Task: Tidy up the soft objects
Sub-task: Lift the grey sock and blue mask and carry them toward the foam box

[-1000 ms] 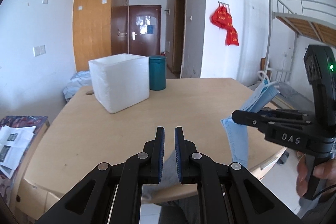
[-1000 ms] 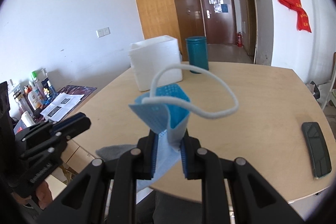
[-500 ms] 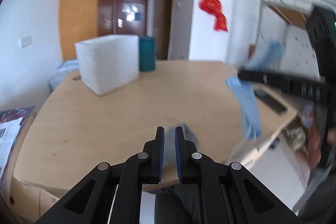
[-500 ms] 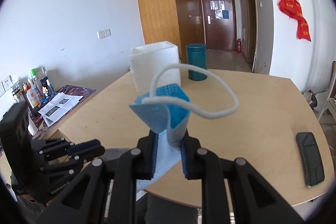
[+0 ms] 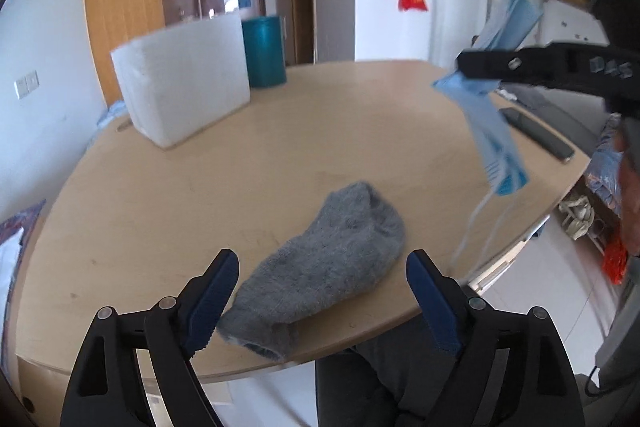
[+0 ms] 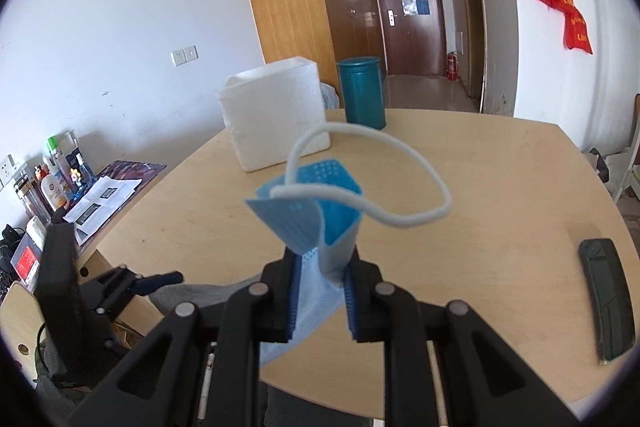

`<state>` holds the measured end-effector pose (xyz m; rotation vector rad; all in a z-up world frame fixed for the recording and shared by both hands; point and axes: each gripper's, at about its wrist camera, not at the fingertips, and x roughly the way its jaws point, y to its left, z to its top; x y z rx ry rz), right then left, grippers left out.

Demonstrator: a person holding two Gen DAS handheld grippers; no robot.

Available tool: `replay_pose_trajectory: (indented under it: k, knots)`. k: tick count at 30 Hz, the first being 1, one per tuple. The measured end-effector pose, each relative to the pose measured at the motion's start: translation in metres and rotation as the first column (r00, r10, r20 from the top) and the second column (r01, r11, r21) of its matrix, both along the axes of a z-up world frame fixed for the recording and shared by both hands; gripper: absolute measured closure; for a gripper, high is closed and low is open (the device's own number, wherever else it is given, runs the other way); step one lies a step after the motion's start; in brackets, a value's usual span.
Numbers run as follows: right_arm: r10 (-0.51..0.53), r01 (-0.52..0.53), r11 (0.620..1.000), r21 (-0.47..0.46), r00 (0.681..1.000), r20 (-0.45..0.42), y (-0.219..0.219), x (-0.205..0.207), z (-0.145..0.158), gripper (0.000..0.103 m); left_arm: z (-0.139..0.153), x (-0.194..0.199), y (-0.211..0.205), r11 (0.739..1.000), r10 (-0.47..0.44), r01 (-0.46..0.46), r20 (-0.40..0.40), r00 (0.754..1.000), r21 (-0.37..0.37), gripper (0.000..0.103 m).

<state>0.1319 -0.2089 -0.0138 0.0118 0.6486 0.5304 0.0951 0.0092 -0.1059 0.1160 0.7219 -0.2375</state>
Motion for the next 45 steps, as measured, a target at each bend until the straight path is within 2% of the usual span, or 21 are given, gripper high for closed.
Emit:
replay_pose_trajectory:
  k: [1, 3, 5, 8, 11, 17, 23, 34, 45]
  knots:
    - [-0.001, 0.001, 1.000, 0.001, 1.000, -0.003, -0.001, 0.002, 0.000, 0.080, -0.005, 0.005, 0.000, 1.000, 0.006, -0.006, -0.021, 1.000, 0.000, 0.030]
    - [-0.005, 0.005, 1.000, 0.004, 1.000, -0.008, -0.004, 0.005, 0.000, 0.080, -0.011, 0.011, 0.002, 1.000, 0.007, -0.007, -0.060, 0.998, -0.014, 0.065]
    - [-0.007, 0.007, 1.000, 0.006, 1.000, -0.011, -0.006, 0.008, 0.000, 0.080, -0.018, 0.021, 0.007, 0.999, 0.038, -0.041, -0.104, 0.994, -0.032, 0.084]
    - [-0.007, 0.007, 1.000, 0.012, 1.000, -0.014, -0.006, 0.012, 0.001, 0.080, -0.014, 0.024, 0.012, 0.997, 0.070, -0.073, -0.077, 0.995, -0.039, 0.091]
    - [-0.003, 0.004, 1.000, 0.011, 1.000, -0.015, -0.004, 0.016, 0.002, 0.080, 0.003, 0.022, 0.025, 0.988, 0.115, -0.117, -0.028, 0.993, -0.098, 0.093]
    - [0.029, -0.029, 0.999, 0.014, 1.000, 0.001, 0.009, 0.026, 0.012, 0.080, 0.043, 0.022, 0.042, 0.976, 0.177, -0.168, 0.060, 0.982, -0.137, 0.093]
    - [0.072, -0.072, 0.997, 0.007, 0.997, 0.022, 0.031, 0.044, 0.026, 0.080, 0.071, 0.025, 0.048, 0.974, 0.216, -0.202, 0.150, 0.965, -0.105, 0.093]
    - [0.145, -0.144, 0.989, -0.021, 0.989, 0.038, 0.076, 0.081, 0.044, 0.080, 0.106, 0.060, 0.078, 0.957, 0.278, -0.256, 0.180, 0.944, -0.135, 0.093]
    - [0.194, -0.192, 0.980, -0.048, 0.979, 0.054, 0.110, 0.114, 0.060, 0.080, 0.132, 0.095, 0.096, 0.949, 0.302, -0.272, 0.215, 0.929, -0.157, 0.093]
